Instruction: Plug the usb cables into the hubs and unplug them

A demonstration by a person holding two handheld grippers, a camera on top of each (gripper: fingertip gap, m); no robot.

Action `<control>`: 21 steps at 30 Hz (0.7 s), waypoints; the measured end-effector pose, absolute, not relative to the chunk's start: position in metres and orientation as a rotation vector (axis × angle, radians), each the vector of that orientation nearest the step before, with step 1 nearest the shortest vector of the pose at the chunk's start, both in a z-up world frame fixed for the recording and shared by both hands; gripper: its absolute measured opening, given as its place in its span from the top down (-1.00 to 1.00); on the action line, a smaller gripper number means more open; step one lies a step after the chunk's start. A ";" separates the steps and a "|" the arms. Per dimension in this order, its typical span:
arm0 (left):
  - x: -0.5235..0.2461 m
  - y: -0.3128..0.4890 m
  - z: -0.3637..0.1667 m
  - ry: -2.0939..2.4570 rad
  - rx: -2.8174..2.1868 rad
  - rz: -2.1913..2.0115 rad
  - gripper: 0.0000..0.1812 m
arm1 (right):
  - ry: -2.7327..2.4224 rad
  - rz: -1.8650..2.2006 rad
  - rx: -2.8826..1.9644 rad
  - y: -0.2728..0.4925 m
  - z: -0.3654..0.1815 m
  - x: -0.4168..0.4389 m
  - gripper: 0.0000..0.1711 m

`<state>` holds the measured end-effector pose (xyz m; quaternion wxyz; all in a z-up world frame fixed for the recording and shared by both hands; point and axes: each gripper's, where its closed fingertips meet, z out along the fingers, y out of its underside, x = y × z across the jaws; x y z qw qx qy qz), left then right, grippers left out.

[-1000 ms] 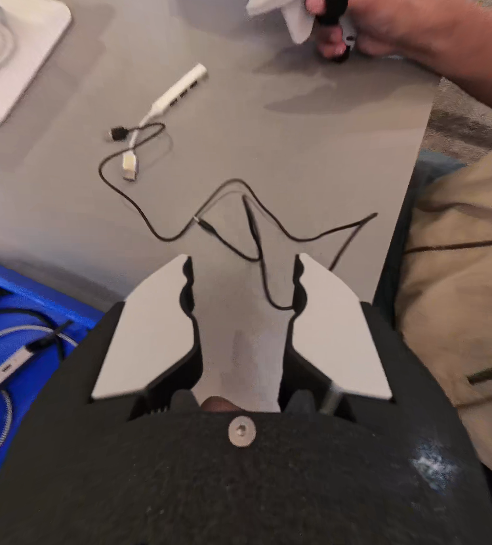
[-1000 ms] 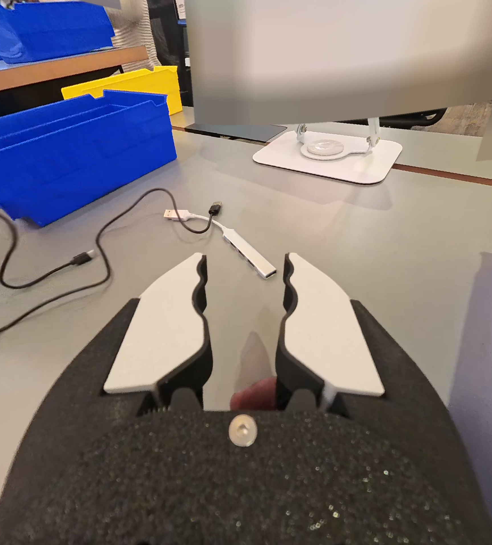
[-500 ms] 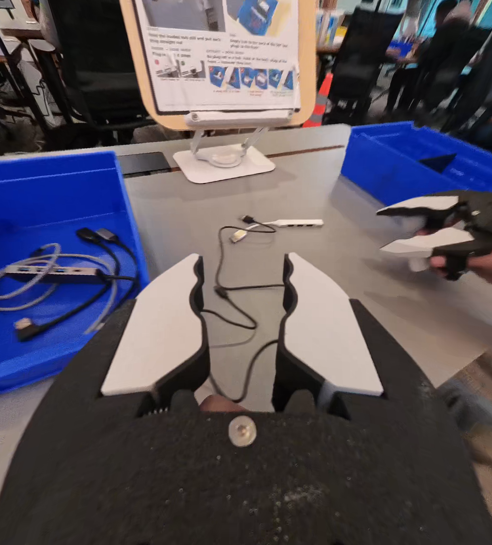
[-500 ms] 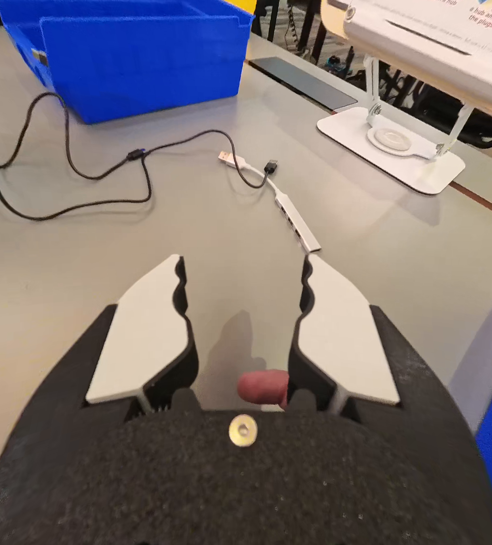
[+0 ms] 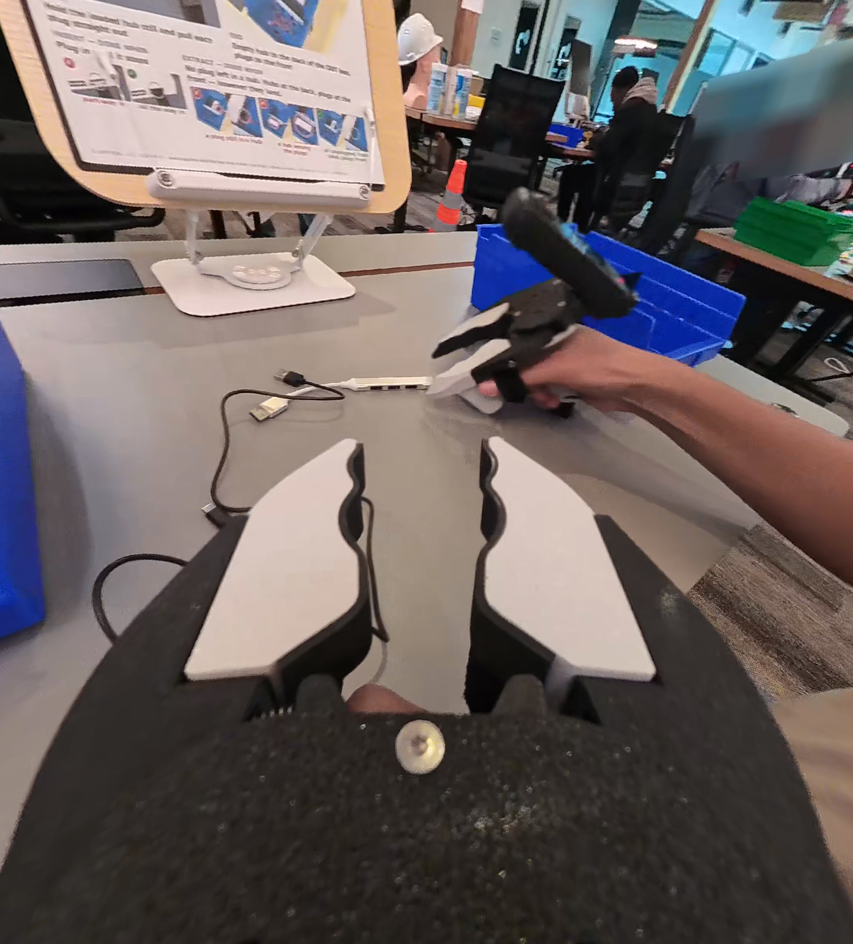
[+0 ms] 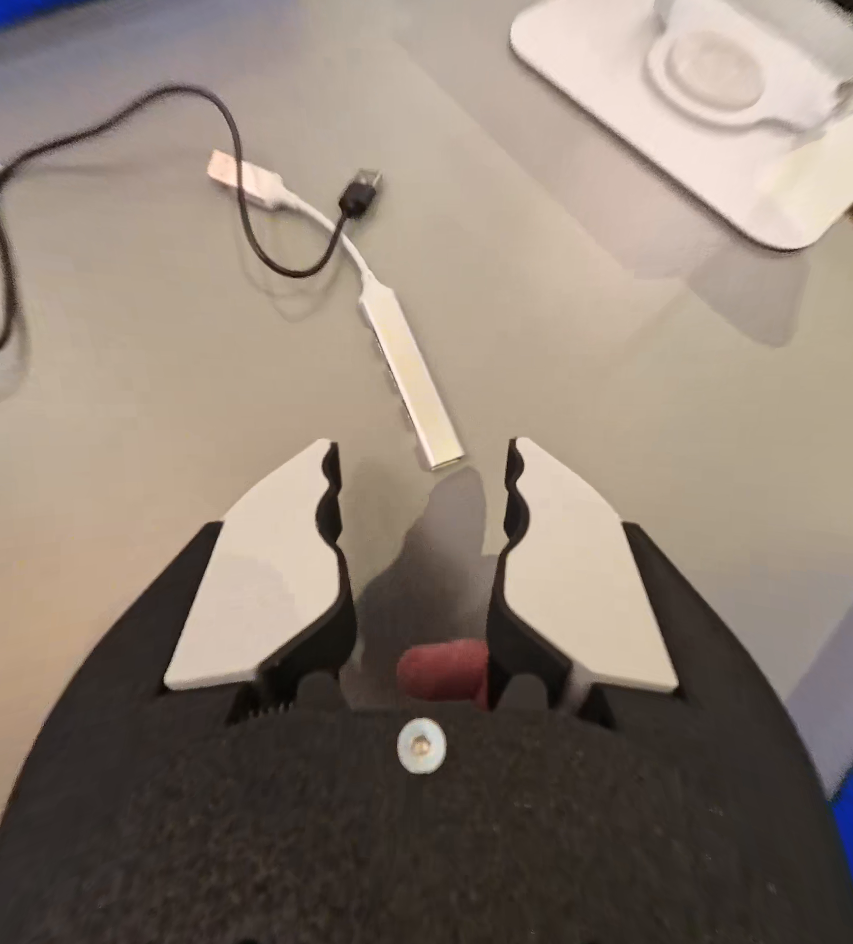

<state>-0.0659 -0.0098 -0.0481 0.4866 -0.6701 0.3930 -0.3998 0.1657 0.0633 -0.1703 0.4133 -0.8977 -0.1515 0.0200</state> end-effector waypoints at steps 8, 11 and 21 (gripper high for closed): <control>-0.073 -0.008 -0.046 1.000 -1.604 -0.969 0.56 | -0.424 0.186 -2.342 0.071 -0.186 0.164 0.80; -0.075 -0.001 -0.046 1.013 -1.607 -0.950 0.57 | -0.458 0.181 -2.323 0.067 -0.183 0.160 0.81; -0.073 0.017 -0.055 1.147 -1.616 -0.841 0.56 | -0.365 0.094 -2.216 0.026 -0.123 0.160 0.82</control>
